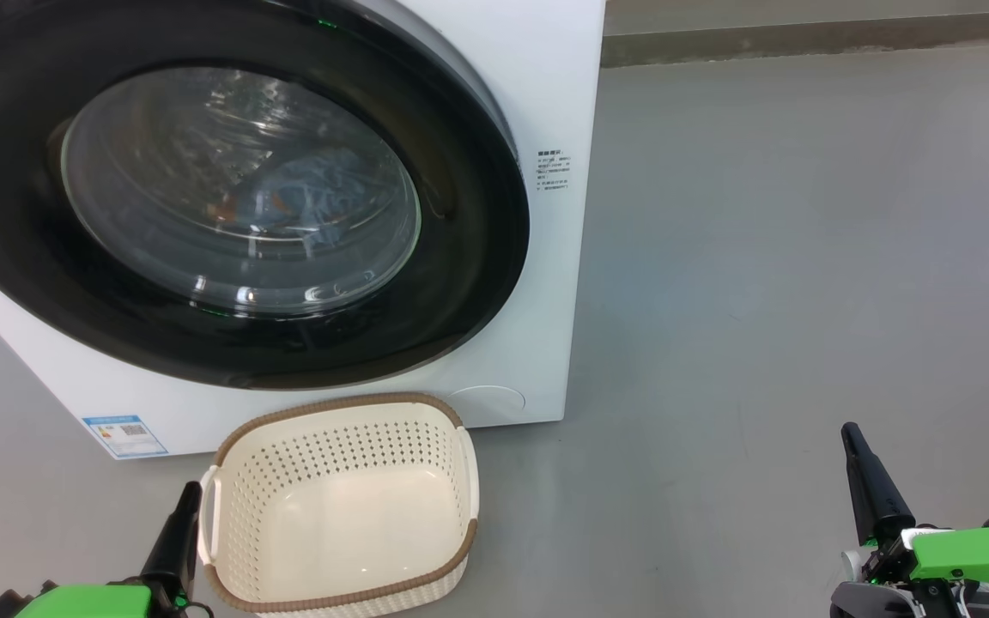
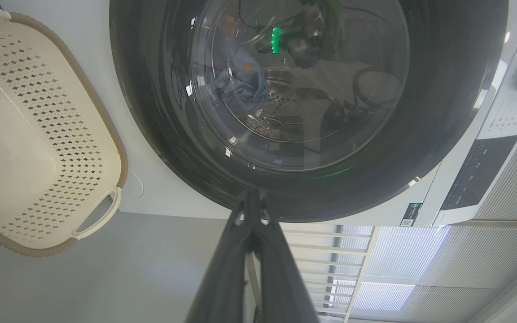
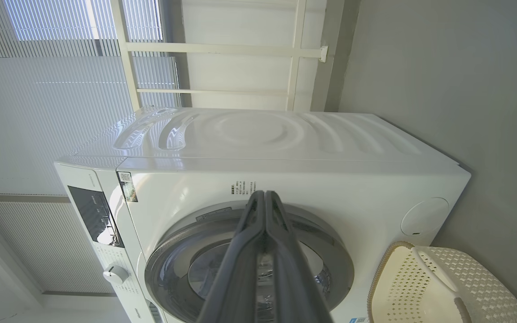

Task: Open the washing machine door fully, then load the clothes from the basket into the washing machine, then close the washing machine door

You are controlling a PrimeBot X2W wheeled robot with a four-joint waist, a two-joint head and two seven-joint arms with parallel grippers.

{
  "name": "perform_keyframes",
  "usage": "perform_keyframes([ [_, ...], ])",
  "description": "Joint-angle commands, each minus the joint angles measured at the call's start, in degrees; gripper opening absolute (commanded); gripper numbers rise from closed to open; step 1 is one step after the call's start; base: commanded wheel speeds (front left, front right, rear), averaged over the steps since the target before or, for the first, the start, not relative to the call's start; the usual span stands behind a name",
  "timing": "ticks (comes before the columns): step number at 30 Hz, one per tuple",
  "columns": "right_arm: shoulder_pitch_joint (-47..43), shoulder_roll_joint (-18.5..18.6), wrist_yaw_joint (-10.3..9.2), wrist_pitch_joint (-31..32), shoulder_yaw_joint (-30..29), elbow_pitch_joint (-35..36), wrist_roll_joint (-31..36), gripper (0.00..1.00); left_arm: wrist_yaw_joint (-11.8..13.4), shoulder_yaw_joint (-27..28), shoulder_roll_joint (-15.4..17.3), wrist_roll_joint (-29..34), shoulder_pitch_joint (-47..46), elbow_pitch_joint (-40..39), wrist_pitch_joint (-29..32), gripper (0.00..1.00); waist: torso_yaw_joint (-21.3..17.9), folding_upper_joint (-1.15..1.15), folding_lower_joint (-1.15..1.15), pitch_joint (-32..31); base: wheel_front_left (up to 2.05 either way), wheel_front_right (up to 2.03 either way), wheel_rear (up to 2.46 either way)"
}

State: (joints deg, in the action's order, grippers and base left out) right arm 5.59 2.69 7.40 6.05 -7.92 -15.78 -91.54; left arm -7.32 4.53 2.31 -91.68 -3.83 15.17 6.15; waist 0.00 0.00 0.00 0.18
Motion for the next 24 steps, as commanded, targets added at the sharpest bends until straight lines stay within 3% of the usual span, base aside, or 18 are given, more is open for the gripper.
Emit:
perform_keyframes([
  [1,0.6,0.19,0.09,0.49,1.33,1.76,-0.57,0.0,-0.17,1.98,0.56,-0.49,-2.35,-1.14,0.34,0.0,0.0,0.0,0.0,0.0,0.0,0.0,0.0],
  [24,0.6,0.19,0.09,0.49,1.33,1.76,-0.57,0.0,-0.17,1.98,0.56,-0.5,-2.35,-1.14,0.34,0.0,0.0,0.0,0.0,0.0,0.0,0.0,0.0],
])
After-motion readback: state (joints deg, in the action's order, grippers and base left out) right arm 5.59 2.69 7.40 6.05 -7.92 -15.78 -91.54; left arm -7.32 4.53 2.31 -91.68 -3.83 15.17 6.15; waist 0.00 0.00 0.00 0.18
